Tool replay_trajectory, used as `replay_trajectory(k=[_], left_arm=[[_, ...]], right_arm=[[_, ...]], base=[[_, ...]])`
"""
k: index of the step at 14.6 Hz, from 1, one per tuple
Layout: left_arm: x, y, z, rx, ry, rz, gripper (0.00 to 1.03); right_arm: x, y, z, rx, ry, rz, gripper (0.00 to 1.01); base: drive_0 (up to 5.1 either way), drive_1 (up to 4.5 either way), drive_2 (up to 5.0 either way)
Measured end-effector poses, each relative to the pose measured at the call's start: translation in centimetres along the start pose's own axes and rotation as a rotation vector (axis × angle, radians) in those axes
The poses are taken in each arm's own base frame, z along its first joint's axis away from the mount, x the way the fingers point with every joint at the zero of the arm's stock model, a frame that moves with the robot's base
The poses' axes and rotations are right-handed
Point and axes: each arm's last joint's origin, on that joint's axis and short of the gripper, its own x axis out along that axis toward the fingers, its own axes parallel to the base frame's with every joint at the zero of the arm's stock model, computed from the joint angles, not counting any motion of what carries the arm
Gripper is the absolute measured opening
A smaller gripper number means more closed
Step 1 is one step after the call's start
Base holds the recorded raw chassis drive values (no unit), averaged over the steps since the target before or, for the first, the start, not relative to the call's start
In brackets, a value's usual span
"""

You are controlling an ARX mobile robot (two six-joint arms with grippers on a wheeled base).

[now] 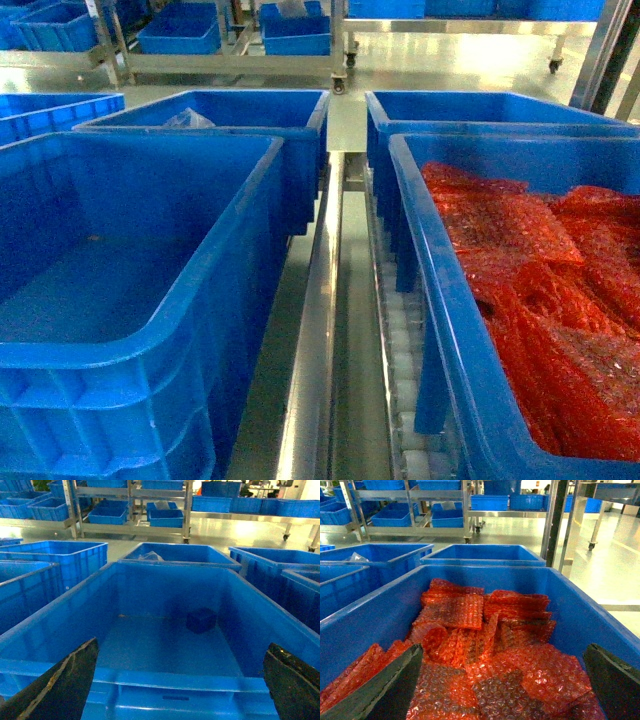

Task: Pick blue part to blue bin on bottom shelf

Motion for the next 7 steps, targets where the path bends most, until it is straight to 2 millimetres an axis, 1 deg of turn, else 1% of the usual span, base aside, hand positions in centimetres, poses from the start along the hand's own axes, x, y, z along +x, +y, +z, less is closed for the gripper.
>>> replay_trajectory(k=[7], left_arm=[[0.00,0.00,0.00,0.000,0.000,0.000,0.98]], right_arm=[[0.00,0.00,0.00,0.000,0.000,0.000,0.98]], base=[[0.0,0.00,0.0]])
